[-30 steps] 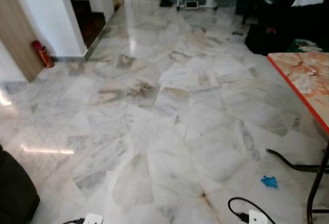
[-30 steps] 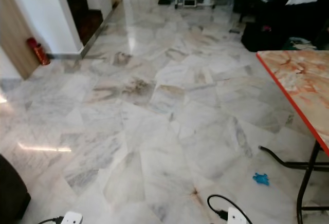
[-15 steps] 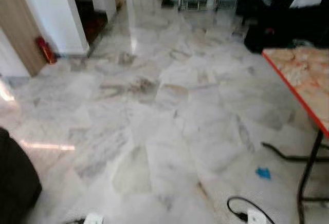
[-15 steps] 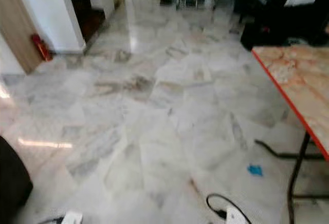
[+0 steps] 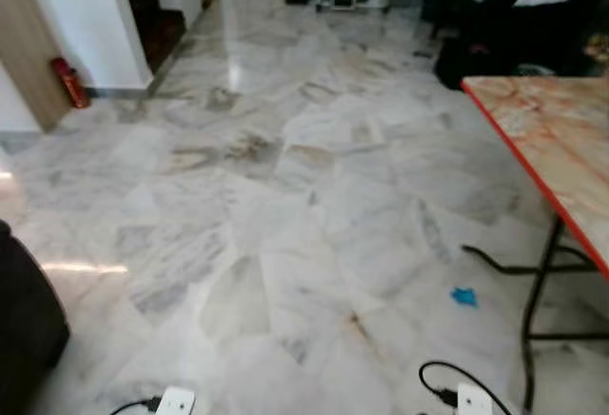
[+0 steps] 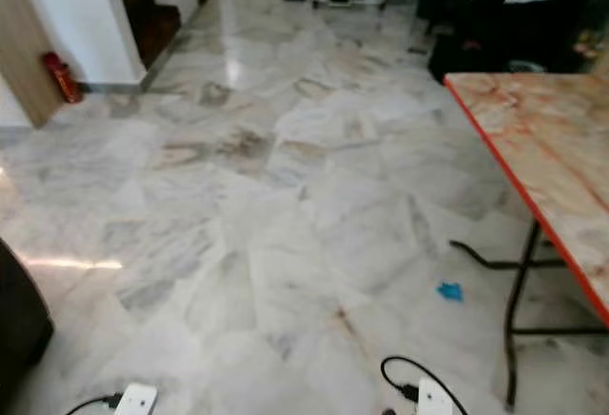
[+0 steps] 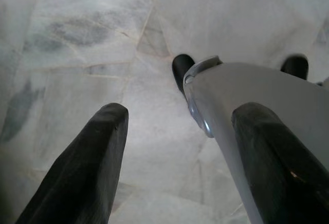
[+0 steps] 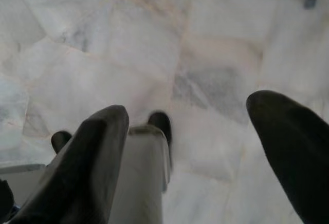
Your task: Move the pillow to the sofa from floor
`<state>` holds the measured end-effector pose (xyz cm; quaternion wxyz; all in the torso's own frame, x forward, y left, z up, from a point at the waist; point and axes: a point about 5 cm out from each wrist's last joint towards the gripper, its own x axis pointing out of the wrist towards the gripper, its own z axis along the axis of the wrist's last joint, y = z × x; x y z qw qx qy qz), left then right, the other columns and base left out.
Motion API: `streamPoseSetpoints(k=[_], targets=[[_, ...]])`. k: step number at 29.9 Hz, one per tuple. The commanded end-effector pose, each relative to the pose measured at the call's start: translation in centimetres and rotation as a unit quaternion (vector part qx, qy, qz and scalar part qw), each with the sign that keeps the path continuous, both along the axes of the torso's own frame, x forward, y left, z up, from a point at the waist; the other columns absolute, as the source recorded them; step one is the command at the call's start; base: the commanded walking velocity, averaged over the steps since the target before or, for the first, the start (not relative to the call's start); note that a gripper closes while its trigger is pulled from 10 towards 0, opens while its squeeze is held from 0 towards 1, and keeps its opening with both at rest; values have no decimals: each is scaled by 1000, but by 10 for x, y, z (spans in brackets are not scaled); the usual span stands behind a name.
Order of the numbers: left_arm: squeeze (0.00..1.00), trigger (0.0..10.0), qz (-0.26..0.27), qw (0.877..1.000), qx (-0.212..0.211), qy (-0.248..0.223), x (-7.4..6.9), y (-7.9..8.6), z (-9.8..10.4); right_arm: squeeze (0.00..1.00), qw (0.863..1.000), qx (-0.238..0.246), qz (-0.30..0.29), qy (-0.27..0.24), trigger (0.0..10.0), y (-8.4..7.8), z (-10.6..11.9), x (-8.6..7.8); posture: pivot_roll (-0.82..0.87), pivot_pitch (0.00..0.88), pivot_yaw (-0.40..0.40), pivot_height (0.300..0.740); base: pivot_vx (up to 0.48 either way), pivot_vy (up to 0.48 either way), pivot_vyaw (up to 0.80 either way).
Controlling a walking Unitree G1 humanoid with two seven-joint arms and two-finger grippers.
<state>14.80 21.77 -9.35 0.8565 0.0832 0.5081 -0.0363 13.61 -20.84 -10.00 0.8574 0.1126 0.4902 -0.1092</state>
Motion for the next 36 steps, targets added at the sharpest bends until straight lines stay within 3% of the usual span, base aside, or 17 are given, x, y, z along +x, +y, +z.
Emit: streamPoseSetpoints(k=[1, 12, 36], targets=[[0, 10000, -2, 1000, -5, 25, -13, -5, -6, 0, 1000, -6, -1, -1, 10000, -5, 1, 2, -57, 0, -43, 740, -300, 0, 0], [0, 10000, 2, 1000, -5, 29, -17, -3, -7, 0, 1000, -7, 1, -1, 10000, -5, 2, 2, -57, 0, -47, 740, -315, 0, 0], [0, 10000, 0, 1000, -9, 20, -10, -6, -5, 0, 1000, -6, 4, -2, 10000, -5, 2, 3, -55, 0, -49, 740, -319, 0, 0]])
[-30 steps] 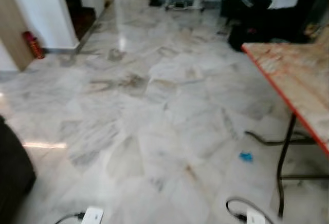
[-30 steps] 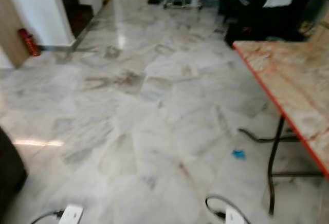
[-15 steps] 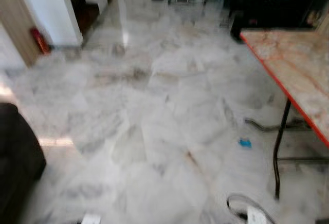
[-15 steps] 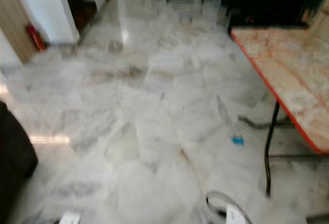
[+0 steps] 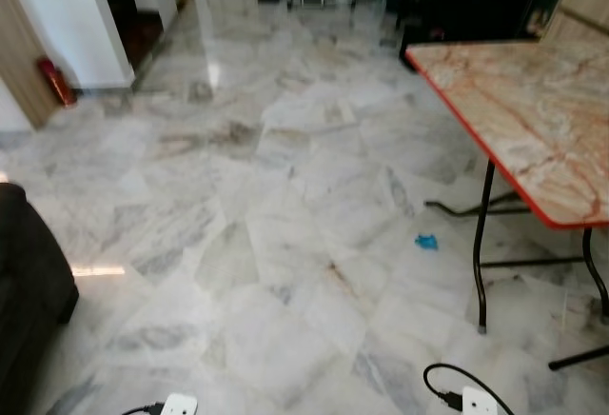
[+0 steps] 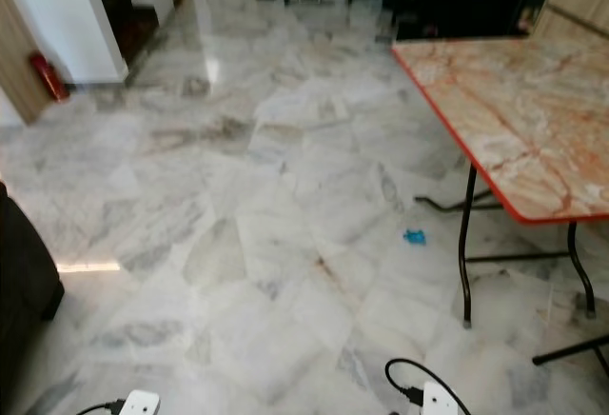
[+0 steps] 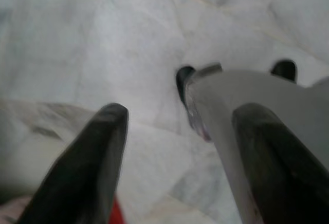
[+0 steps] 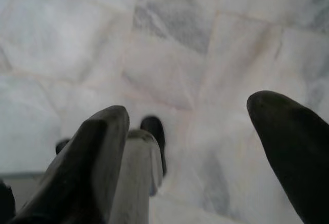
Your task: Move the pillow to the sofa from floor
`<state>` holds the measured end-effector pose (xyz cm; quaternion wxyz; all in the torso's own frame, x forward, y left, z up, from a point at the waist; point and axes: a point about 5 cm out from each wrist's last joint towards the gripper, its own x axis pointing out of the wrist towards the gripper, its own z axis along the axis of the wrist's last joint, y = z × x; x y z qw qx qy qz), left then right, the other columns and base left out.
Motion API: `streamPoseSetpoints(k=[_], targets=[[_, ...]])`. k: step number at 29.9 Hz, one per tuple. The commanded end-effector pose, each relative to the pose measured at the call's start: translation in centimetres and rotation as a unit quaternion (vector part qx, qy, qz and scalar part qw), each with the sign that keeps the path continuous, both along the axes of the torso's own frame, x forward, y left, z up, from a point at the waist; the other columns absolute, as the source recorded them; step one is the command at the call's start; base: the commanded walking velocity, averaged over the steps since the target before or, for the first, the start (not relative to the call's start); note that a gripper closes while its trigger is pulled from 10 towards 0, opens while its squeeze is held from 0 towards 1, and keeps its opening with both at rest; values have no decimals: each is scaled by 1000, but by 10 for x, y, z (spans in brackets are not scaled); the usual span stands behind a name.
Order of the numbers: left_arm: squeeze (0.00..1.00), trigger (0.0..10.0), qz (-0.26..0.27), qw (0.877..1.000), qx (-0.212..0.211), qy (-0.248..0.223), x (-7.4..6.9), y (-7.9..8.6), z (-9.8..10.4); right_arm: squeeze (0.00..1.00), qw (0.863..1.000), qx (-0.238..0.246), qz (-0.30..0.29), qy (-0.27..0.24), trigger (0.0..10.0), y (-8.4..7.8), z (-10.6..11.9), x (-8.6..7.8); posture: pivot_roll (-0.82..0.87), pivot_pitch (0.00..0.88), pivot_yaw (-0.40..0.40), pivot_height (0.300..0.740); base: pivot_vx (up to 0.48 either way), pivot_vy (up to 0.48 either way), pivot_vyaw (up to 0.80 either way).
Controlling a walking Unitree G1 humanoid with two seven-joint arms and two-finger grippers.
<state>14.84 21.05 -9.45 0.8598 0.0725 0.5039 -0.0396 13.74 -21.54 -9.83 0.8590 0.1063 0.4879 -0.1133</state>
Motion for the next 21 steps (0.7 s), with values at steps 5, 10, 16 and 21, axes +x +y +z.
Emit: streamPoseSetpoints(k=[5, 10, 16, 21], targets=[[0, 10000, -3, 1000, 1, 22, -8, 2, -3, 0, 1000, 2, 5, -1, 10000, 2, 0, 2, -54, 0, -49, 740, -319, 0, 0], [0, 10000, -3, 1000, 0, 19, -6, 2, -2, 0, 1000, 2, 6, -1, 10000, 2, 0, 2, -54, 0, -50, 740, -319, 0, 0], [0, 10000, -4, 1000, -2, 17, -5, 1, -2, 0, 1000, 3, 7, -1, 10000, 2, 0, 2, -53, 0, -50, 740, -321, 0, 0], [0, 10000, -2, 1000, -1, 19, -7, 1, -3, 0, 1000, 3, 7, -1, 10000, 3, 0, 2, -52, 0, -50, 740, -322, 0, 0]])
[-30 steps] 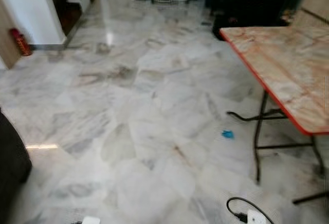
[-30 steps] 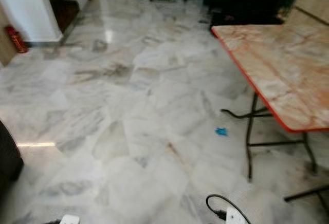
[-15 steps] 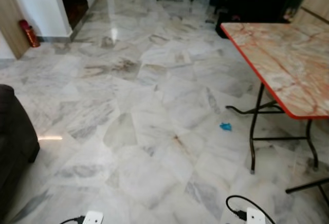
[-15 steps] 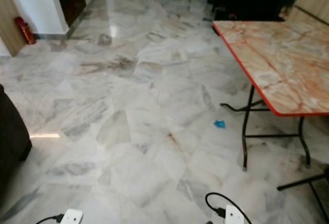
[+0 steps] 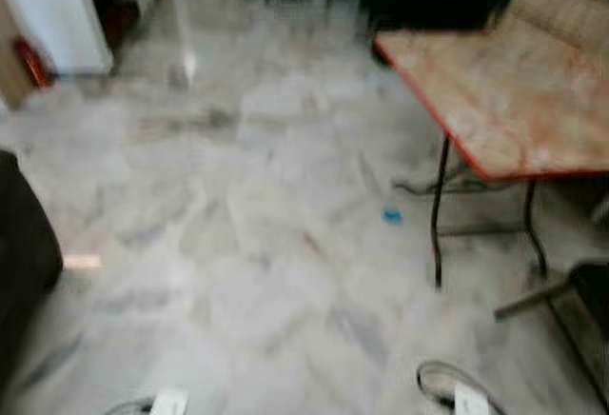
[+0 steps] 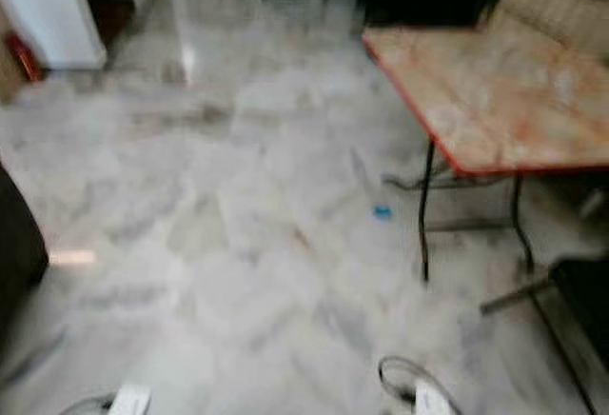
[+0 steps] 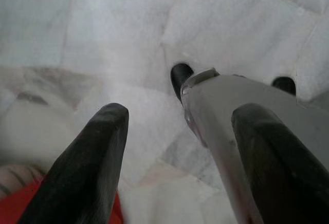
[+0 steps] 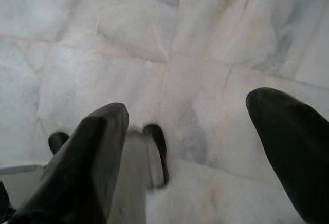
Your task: Move the pillow to the sofa from floor
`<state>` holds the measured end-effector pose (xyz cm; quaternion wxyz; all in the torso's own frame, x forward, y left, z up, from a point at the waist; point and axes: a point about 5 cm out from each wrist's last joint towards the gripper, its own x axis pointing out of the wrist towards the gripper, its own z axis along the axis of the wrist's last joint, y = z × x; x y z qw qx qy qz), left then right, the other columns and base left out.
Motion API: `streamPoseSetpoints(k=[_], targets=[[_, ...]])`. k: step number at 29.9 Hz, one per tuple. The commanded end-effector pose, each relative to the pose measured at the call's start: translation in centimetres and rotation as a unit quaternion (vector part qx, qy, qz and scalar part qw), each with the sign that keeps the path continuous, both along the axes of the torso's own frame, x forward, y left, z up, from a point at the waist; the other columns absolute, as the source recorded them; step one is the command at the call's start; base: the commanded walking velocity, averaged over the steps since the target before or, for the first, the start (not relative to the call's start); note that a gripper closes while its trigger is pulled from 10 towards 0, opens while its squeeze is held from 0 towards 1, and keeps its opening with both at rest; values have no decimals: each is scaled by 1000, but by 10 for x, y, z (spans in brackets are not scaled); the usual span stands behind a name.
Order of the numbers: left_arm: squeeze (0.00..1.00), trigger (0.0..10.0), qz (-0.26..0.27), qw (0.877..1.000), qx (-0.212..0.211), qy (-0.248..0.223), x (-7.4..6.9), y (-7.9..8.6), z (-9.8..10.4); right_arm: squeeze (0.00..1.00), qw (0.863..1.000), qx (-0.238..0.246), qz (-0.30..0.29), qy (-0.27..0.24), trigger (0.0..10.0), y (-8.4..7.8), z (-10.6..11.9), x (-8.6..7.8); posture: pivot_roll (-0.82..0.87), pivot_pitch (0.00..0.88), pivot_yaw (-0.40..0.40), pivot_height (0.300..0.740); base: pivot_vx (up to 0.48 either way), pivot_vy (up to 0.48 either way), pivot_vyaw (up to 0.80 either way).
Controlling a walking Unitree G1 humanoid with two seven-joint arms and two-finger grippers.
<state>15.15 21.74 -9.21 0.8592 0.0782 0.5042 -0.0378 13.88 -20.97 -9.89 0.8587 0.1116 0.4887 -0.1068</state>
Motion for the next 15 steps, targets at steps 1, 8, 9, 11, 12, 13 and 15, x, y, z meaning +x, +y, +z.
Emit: streamPoseSetpoints(k=[1, 8, 9, 11, 12, 13, 15], targets=[[0, 10000, 0, 1000, -6, 21, -11, -5, -5, 0, 1000, -4, 4, -1, 10000, -3, 1, 1, -52, 0, -49, 740, -322, 0, 0], [0, 10000, 1, 1000, -3, 26, -14, -4, -6, 0, 1000, -3, 4, -1, 10000, -2, 1, 1, -52, 0, -47, 740, -320, 0, 0], [0, 10000, 1, 1000, -3, 26, -14, -3, -6, 0, 1000, -3, 4, -1, 10000, -2, 1, 1, -52, 0, -47, 740, -319, 0, 0], [0, 10000, 1, 1000, -2, 26, -14, -2, -6, 0, 1000, -3, 4, -1, 10000, -2, 1, 1, -53, 0, -46, 740, -319, 0, 0], [0, 10000, 1, 1000, -1, 26, -14, -2, -6, 0, 1000, -3, 4, -1, 10000, -2, 1, 1, -51, 0, -47, 740, -322, 0, 0], [0, 10000, 1, 1000, -1, 26, -14, -2, -6, 0, 1000, -2, 4, -1, 10000, -2, 1, 1, -52, 0, -47, 740, -322, 0, 0], [0, 10000, 1, 1000, 0, 26, -13, -2, -6, 0, 1000, -2, 4, -1, 10000, -2, 1, 1, -51, 0, -47, 740, -324, 0, 0]])
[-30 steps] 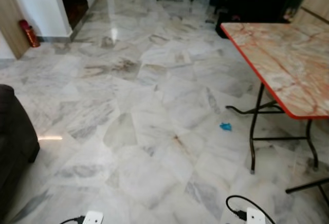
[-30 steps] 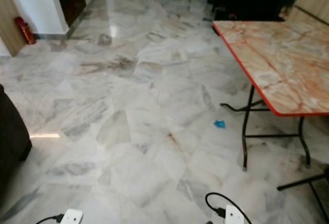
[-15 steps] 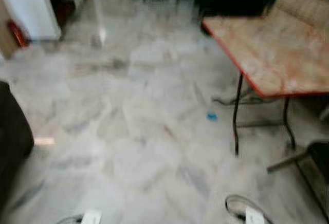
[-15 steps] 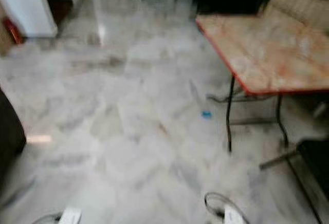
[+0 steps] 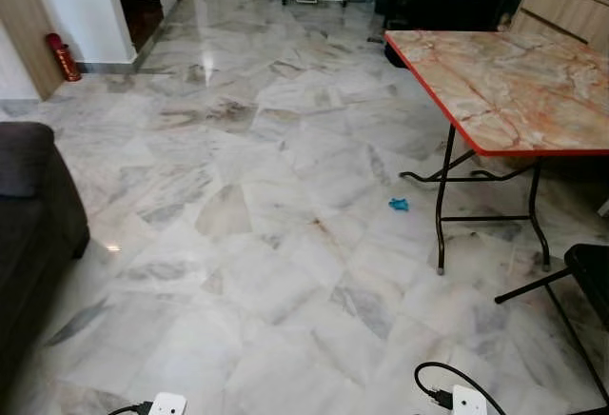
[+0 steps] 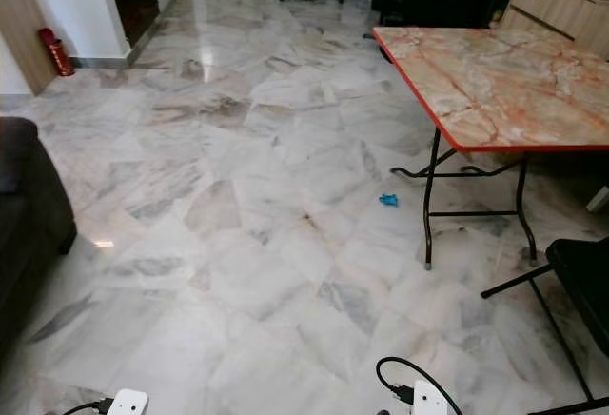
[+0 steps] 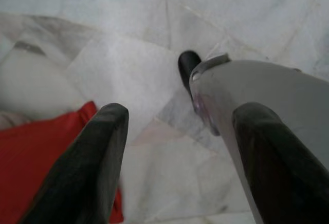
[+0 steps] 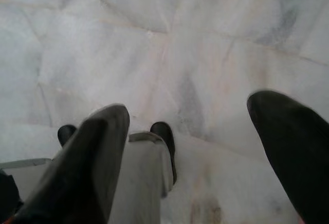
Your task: Move the pillow to the sofa from floor
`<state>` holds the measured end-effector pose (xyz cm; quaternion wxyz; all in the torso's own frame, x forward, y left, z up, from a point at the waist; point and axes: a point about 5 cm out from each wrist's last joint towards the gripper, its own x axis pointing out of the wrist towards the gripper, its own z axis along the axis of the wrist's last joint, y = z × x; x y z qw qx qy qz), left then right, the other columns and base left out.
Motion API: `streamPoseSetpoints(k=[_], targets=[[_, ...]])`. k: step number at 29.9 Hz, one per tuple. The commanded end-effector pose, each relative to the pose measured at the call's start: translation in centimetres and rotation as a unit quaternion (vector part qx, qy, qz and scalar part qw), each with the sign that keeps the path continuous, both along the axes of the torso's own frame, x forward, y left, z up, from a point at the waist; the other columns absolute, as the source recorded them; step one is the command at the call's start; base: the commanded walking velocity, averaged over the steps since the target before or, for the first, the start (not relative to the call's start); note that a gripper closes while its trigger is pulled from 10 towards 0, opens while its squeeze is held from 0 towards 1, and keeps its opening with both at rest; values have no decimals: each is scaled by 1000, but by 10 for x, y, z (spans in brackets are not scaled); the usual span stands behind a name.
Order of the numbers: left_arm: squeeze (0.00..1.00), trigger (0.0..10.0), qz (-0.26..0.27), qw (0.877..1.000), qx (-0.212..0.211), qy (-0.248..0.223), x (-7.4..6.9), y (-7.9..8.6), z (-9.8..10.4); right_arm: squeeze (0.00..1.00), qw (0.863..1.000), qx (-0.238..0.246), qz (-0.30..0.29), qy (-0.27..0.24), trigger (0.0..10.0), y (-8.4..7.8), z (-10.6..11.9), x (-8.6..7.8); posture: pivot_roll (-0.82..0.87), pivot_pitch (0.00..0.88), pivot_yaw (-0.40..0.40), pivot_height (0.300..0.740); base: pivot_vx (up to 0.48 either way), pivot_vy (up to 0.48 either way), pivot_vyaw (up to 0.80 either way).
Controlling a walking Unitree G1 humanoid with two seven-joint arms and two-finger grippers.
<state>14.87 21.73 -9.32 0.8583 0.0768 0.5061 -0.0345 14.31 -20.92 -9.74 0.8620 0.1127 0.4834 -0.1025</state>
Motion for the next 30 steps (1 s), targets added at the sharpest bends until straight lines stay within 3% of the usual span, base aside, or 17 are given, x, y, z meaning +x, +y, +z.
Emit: streamPoseSetpoints(k=[1, 14, 30], targets=[[0, 10000, -3, 1000, 0, 25, -11, -2, -5, 0, 1000, -4, 1, 6, 10000, -2, -1, -3, -51, 0, -47, 740, -326, 0, 0], [0, 10000, -6, 1000, 10, 25, -10, -1, -5, 0, 1000, -2, 12, 4, 10000, -2, 0, -2, -51, 0, -45, 740, -46, 0, 0], [0, 10000, -7, 1000, 13, 22, -8, -2, -4, 0, 1000, 0, 20, 3, 10000, 0, -1, -2, -48, 0, -41, 740, 0, 0, 792]])
